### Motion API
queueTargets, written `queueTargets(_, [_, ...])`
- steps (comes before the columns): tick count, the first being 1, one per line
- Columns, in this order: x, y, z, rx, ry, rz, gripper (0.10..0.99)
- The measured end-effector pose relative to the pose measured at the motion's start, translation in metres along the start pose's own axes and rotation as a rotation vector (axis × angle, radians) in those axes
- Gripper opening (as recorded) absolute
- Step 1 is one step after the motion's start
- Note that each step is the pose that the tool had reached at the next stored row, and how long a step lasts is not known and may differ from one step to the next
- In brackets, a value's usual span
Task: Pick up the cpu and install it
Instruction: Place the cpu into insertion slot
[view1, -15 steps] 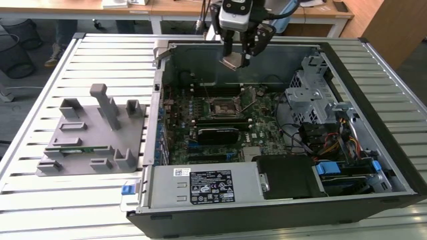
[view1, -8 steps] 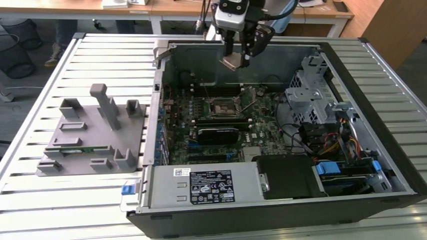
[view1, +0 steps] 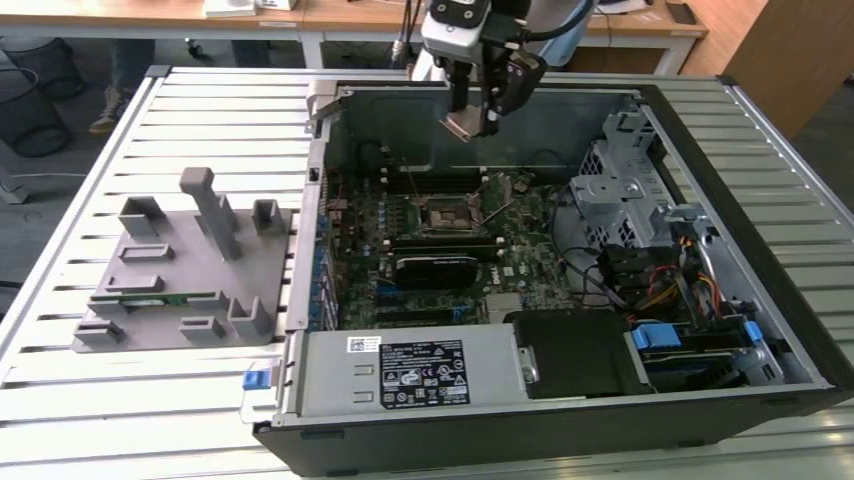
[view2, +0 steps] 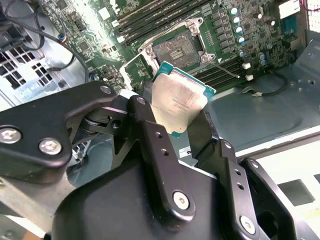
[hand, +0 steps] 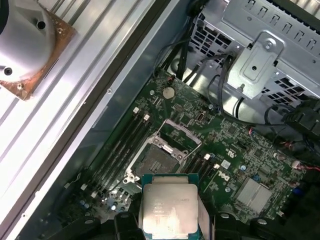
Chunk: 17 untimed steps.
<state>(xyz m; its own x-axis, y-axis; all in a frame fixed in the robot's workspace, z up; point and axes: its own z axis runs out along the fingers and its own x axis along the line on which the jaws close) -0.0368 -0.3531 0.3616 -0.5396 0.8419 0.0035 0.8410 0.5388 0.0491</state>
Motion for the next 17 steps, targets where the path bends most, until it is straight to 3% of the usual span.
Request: queueTargets(17, [0.0001,-0.0001,0.0011,-0.001,-0.0082,0.166,0.525])
